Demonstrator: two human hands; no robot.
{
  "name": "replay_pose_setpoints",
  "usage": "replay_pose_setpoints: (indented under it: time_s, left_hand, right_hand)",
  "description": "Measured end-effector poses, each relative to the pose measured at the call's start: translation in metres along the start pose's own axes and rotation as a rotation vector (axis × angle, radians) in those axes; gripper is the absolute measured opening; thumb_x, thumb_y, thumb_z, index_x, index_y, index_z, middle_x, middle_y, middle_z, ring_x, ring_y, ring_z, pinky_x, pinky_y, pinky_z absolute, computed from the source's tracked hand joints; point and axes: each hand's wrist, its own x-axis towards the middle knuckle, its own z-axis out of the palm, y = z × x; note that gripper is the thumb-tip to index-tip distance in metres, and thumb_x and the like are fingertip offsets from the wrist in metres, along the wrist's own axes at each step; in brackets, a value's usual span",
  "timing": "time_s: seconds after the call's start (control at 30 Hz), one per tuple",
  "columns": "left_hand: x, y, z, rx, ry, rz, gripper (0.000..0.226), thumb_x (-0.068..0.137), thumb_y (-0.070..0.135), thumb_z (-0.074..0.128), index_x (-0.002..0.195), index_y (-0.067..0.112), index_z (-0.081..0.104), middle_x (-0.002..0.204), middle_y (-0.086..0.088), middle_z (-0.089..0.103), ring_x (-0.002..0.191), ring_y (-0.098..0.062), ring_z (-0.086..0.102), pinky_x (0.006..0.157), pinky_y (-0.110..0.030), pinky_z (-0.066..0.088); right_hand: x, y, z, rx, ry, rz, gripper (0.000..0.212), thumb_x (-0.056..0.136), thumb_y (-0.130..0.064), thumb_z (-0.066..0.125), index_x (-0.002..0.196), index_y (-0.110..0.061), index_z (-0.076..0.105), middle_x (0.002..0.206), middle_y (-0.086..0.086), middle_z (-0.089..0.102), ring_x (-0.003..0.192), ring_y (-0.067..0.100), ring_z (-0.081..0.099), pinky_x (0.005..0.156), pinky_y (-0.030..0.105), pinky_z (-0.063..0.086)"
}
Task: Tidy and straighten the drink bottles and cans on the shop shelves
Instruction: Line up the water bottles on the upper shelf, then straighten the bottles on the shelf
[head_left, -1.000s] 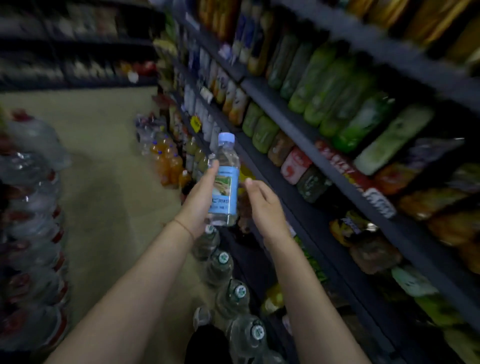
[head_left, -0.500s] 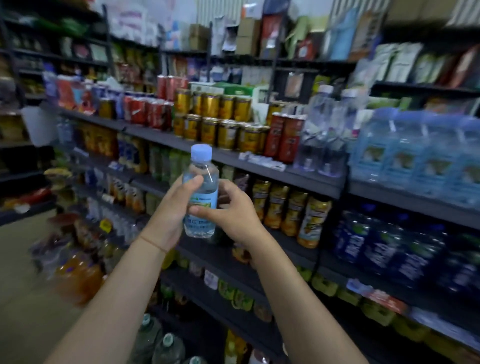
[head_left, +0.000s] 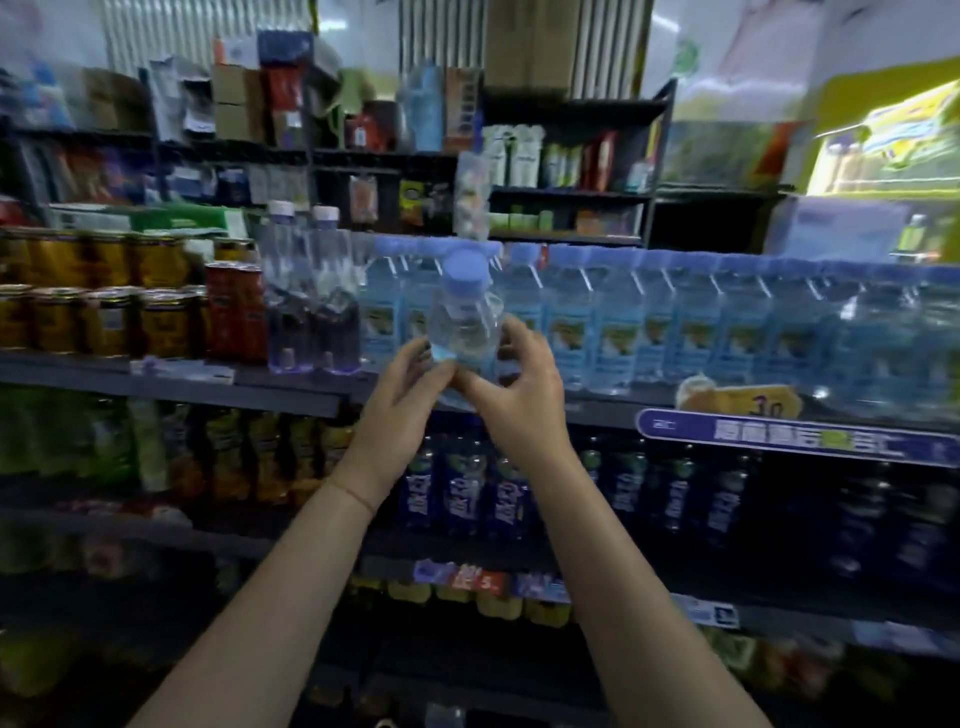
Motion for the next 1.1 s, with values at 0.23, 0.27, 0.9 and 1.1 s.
replay_pose_setpoints:
  time_s: [0.23,0.27,0.9,1.1]
  left_hand:
    - [0.044,-0.023,0.137,0.5,0.046,0.402,0.038,0.1,0.016,0.053,0.137,0.025,0.051,0.151,0.004,0.038,0.14,-0.006,0.033,0.114,-0.021,0.028]
    - [0.052,-0.028,0.149,0.676,0.069,0.469,0.047,0.097,0.016,0.058,0.141,0.025,0.048,0.157,0.0,0.031,0.147,-0.018,0.025,0.118,-0.034,0.025]
    - [0.088,-0.051,0.18,1.355,0.143,0.425,0.096,0.084,0.059,0.063,0.157,0.04,0.003,0.166,-0.006,-0.009,0.152,-0.034,-0.012,0.116,-0.065,0.017]
    - [0.083,-0.042,0.172,1.285,0.072,0.441,0.085,0.089,0.047,0.062,0.157,0.037,0.012,0.166,-0.006,-0.004,0.152,-0.031,-0.007,0.118,-0.058,0.015]
  right_hand:
    - [0.027,0.053,-0.141,-0.091,0.209,-0.012,0.051,0.082,-0.047,0.076,0.125,-0.024,0.059,0.111,-0.003,0.052,0.097,0.004,0.053,0.085,0.023,0.047]
    - [0.033,0.059,-0.157,-0.102,0.231,-0.011,0.054,0.081,-0.049,0.076,0.126,-0.024,0.059,0.112,-0.002,0.053,0.099,0.008,0.055,0.088,0.029,0.05]
    - [0.082,0.093,-0.194,-0.417,-0.041,0.266,0.062,0.096,-0.043,0.061,0.136,-0.003,0.036,0.129,0.014,0.051,0.093,0.024,0.057,0.061,0.028,0.04]
    - [0.064,0.084,-0.175,-0.695,0.137,0.186,0.074,0.097,-0.041,0.058,0.152,-0.005,0.023,0.144,0.018,0.039,0.132,0.034,0.041,0.101,0.043,0.038]
